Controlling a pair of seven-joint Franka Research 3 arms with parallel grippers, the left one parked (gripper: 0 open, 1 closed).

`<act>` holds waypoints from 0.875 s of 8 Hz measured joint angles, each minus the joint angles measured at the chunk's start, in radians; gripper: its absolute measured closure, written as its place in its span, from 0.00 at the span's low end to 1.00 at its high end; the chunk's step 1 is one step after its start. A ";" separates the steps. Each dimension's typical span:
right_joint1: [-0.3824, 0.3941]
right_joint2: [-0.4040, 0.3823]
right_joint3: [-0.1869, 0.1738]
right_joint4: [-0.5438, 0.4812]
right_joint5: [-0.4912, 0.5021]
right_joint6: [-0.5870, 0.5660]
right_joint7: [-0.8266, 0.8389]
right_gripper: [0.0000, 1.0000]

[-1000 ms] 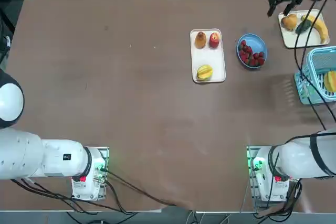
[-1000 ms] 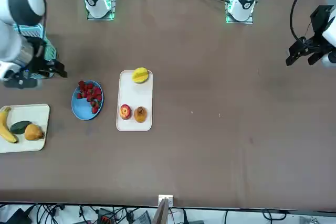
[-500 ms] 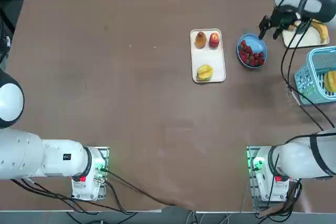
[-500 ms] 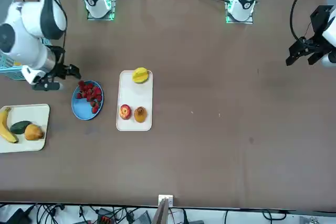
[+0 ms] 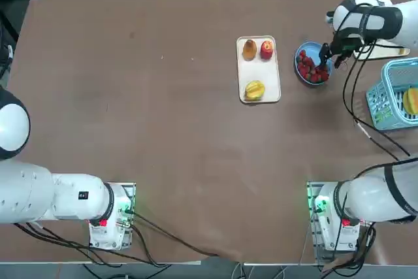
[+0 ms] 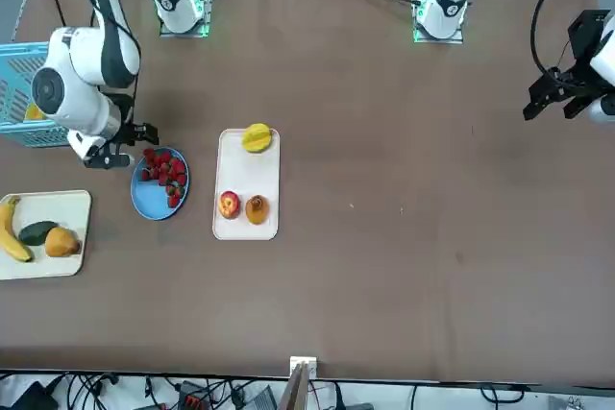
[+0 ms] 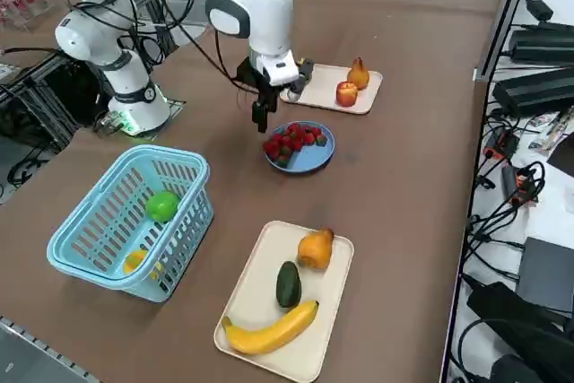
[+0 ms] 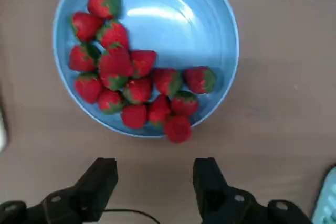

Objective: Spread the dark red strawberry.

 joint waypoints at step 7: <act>-0.070 0.080 0.001 -0.001 0.012 0.070 -0.140 0.14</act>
